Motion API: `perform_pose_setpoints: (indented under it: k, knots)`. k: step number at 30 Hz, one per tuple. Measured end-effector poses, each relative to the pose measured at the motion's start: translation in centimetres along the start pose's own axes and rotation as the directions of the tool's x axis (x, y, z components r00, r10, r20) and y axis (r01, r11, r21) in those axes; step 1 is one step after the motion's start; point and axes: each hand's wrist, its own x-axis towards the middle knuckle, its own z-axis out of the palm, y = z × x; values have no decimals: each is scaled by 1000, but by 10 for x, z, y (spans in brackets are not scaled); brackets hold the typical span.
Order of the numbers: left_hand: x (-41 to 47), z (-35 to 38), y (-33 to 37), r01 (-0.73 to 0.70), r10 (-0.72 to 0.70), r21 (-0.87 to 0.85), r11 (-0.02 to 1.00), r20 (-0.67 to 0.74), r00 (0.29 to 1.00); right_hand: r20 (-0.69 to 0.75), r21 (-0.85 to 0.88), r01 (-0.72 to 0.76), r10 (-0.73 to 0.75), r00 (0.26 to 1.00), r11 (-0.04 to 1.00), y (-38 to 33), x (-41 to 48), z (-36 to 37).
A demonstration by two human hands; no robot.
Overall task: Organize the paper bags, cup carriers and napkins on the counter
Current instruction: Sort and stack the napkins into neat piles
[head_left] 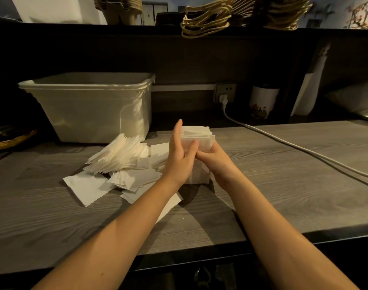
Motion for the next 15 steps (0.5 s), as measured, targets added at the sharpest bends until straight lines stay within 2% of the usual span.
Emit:
perform_pose_setpoints:
  k: [4, 11, 15]
  knots:
    - [-2, -1, -1, -68, 67, 50, 996, 22, 998, -33, -43, -12, 10, 999, 999, 1, 0, -1]
    - [0, -5, 1, -28, 32, 42, 999, -92, 995, -28, -102, -28, 26, 999, 994, 0, -2, 1]
    - [2, -8, 2, 58, -60, -16, 998, -175, 983, -14, -127, -43, 42, 999, 991, 2, 0, 3]
